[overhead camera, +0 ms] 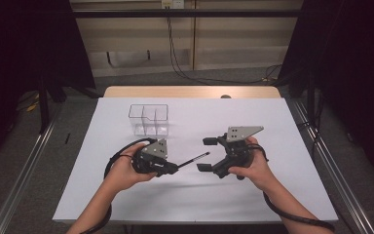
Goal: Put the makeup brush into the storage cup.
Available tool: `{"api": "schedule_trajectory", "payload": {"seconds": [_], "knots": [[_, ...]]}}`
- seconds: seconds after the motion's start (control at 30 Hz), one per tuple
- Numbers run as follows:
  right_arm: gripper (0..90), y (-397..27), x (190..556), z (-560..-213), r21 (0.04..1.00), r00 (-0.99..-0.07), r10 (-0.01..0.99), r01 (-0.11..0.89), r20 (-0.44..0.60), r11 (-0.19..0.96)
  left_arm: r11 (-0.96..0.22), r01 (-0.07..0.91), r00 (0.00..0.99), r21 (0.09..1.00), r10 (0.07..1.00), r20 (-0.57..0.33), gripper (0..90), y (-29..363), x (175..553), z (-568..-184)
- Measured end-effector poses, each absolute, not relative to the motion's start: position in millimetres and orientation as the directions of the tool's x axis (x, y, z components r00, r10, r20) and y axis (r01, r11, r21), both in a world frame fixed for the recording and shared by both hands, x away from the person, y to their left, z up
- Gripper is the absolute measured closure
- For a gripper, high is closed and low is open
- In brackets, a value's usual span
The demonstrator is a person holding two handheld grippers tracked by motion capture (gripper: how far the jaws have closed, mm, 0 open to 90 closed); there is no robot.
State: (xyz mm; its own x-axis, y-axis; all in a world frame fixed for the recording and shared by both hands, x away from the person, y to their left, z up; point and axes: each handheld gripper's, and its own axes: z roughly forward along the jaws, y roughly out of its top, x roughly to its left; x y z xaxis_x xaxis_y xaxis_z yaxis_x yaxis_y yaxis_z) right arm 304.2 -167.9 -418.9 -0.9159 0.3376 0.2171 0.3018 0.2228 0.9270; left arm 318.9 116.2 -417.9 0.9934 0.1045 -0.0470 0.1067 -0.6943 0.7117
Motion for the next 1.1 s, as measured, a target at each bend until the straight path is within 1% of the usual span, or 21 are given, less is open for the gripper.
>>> {"api": "schedule_trajectory", "payload": {"seconds": [0.07,0.17,0.47,0.8,0.93,1.1], "knots": [[3.3,-167.8,304.2,-419.1,0.927,-0.915,0.34,0.302,0.216,0.223,-0.665,0.12,0.992,0.737,0.113,-0.059,84.2,116.9,319.2,-418.1],[3.3,-167.7,304.4,-419.7,0.928,-0.914,0.343,0.302,0.217,0.219,-0.642,0.127,0.991,0.756,0.121,-0.064,84.2,117.7,319.6,-418.3],[3.5,-166.4,304.6,-418.9,0.931,-0.913,0.342,0.304,0.224,0.202,-0.538,0.189,0.979,0.821,0.166,-0.117,84.1,120.0,320.2,-421.1],[4.9,-164.8,305.3,-420.3,0.933,-0.909,0.348,0.307,0.228,0.189,-0.485,0.218,0.973,0.847,0.176,-0.149,84.1,113.5,320.1,-424.0],[6.7,-164.2,305.3,-420.9,0.933,-0.909,0.346,0.308,0.232,0.185,-0.472,0.225,0.972,0.853,0.176,-0.158,84.2,109.5,319.5,-425.5],[13.6,-164.1,306.1,-421.4,0.929,-0.91,0.341,0.315,0.237,0.193,-0.455,0.232,0.969,0.86,0.184,-0.164,84.1,107.4,319.6,-426.4]]}}
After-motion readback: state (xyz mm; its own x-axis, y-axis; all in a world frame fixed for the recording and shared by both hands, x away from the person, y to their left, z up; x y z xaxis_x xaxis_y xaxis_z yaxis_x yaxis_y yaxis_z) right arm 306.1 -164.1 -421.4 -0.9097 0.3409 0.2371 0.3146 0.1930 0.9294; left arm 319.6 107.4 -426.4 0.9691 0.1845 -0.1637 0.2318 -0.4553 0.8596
